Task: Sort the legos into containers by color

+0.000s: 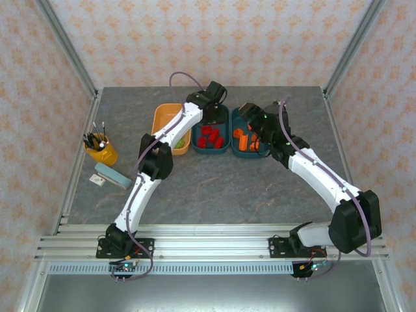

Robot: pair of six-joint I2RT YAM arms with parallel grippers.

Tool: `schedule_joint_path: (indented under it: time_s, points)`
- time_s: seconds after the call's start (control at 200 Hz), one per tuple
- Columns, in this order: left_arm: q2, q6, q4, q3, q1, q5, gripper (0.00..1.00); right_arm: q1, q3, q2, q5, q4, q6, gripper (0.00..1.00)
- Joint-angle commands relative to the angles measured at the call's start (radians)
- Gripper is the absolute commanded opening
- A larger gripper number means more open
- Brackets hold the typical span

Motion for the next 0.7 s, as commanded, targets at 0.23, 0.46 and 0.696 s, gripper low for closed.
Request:
schedule_joint_path:
  time_s: [0.23, 0.46, 0.696]
  points:
    - [0.039, -0.01, 0.037, 0.083, 0.023, 0.064, 0.7, -0.006, 0.016, -0.016, -0.04, -0.026, -0.028, 0.87]
    - [-0.114, -0.01, -0.033, 0.064, 0.024, 0.004, 0.72, -0.005, 0.017, -0.063, -0.043, -0.159, -0.099, 0.86]
    - [-0.512, -0.059, -0.021, -0.387, 0.003, -0.096, 0.74, -0.005, 0.032, -0.202, -0.037, -0.431, -0.309, 0.87]
